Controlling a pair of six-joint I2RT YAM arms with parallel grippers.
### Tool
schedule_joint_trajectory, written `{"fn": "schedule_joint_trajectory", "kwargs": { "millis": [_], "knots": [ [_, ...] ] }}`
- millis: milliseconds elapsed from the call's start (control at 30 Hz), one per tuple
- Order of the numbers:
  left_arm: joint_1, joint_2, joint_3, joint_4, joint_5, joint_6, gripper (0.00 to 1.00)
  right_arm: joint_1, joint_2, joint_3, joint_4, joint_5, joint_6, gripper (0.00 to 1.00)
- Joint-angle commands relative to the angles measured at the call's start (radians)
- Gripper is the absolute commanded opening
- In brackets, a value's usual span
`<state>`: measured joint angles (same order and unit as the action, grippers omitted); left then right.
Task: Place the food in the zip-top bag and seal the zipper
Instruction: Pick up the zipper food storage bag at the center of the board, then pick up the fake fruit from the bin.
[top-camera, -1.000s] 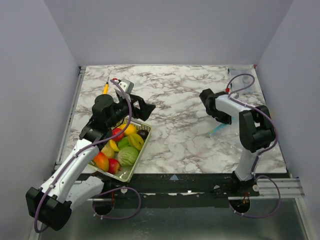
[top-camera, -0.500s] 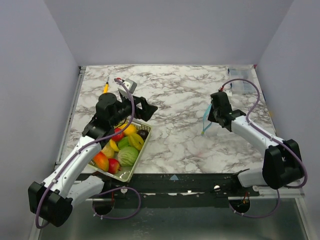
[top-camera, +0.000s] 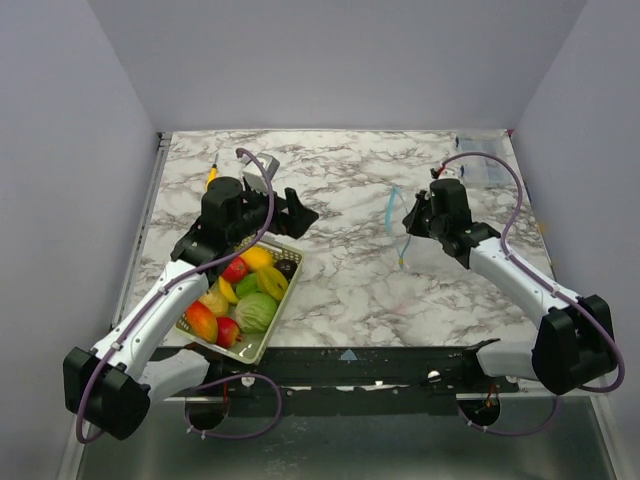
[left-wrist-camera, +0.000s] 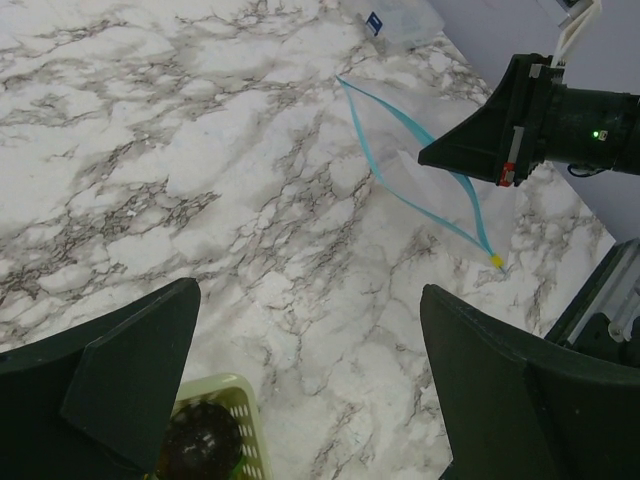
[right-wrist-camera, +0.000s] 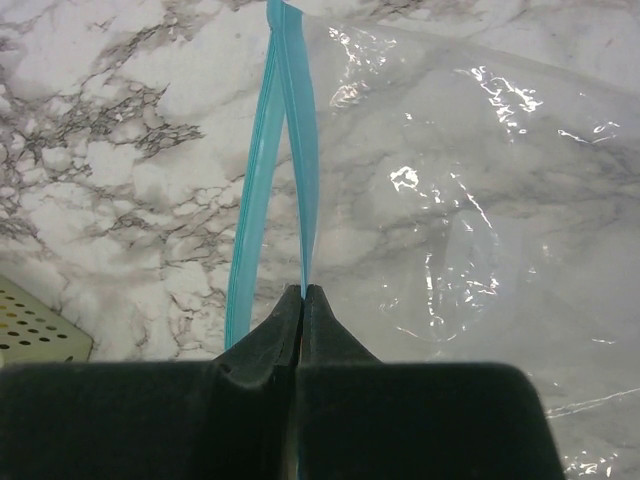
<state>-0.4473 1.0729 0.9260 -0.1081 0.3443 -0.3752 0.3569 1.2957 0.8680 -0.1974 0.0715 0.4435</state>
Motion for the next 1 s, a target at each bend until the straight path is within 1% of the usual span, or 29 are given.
{"fn": "schedule_joint_trajectory", "kwargs": {
  "millis": [0,133,200,233,267,367,467,500,567,633,733,800,833,967],
  "knots": [
    [-0.002,0.043,0.103,-0.186,-0.039,-0.114,0.92,0.002,-0.03,0.018,0.026,-0.104,-0.008,0.01],
    [-0.002,0.027,0.086,-0.261,-0.022,-0.199,0.91,0.007,-0.029,0.037,-0.012,-0.133,0.026,0.01],
    [-0.002,0.006,0.066,-0.32,-0.055,-0.212,0.9,0.018,-0.025,0.054,-0.038,-0.142,0.026,0.01],
    [-0.002,-0.003,0.06,-0.357,-0.097,-0.219,0.9,0.021,-0.029,0.061,-0.05,-0.144,0.025,0.01],
    [-0.002,-0.015,0.055,-0.421,-0.167,-0.23,0.9,0.025,-0.035,0.066,-0.056,-0.144,0.023,0.01],
    [-0.002,-0.043,0.045,-0.604,-0.419,-0.296,0.9,0.028,-0.067,0.07,-0.066,-0.146,0.017,0.01],
    [-0.002,-0.071,0.01,-0.751,-0.606,-0.43,0.88,0.028,-0.083,0.075,-0.087,-0.122,0.01,0.01],
    [-0.002,-0.08,-0.003,-0.8,-0.633,-0.463,0.88,0.028,-0.085,0.077,-0.092,-0.118,0.009,0.01],
    [-0.002,-0.101,-0.037,-0.835,-0.634,-0.501,0.88,0.027,-0.087,0.075,-0.094,-0.114,0.007,0.01],
    [-0.002,-0.125,-0.085,-0.816,-0.594,-0.507,0.88,0.028,-0.082,0.074,-0.094,-0.114,0.008,0.0],
    [-0.002,-0.135,-0.14,-0.752,-0.547,-0.518,0.88,0.028,-0.072,0.075,-0.092,-0.126,0.013,0.0],
    [-0.002,-0.122,-0.156,-0.681,-0.491,-0.487,0.88,0.027,-0.073,0.07,-0.09,-0.138,0.019,0.01],
    [-0.003,-0.112,-0.16,-0.651,-0.469,-0.467,0.85,0.027,-0.076,0.065,-0.088,-0.143,0.022,0.01],
    [-0.002,-0.077,-0.165,-0.592,-0.474,-0.452,0.84,0.028,-0.096,0.054,-0.096,-0.143,0.03,0.01]
  ]
}}
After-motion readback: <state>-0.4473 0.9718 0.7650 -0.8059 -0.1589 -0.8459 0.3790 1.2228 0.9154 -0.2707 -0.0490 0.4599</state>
